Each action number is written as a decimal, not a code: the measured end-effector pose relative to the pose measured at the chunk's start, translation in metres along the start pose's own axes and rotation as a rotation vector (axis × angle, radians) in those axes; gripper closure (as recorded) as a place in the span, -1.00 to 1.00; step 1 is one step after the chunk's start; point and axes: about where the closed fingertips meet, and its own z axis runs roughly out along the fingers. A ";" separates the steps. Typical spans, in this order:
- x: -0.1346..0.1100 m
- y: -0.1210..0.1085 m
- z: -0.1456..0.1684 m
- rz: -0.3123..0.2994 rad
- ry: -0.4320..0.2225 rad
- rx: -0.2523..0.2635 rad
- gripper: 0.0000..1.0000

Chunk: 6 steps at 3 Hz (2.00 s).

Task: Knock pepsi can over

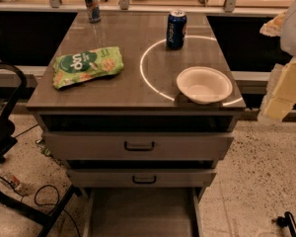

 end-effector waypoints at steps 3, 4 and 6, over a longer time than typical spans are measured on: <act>0.018 -0.089 0.048 0.205 -0.276 0.171 -1.00; 0.029 -0.112 0.068 0.300 -0.444 0.240 -1.00; 0.019 -0.193 0.077 0.472 -0.843 0.476 -1.00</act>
Offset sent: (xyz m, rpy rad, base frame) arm 0.0687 -0.0254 -0.0021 0.1506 -0.1552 -0.0605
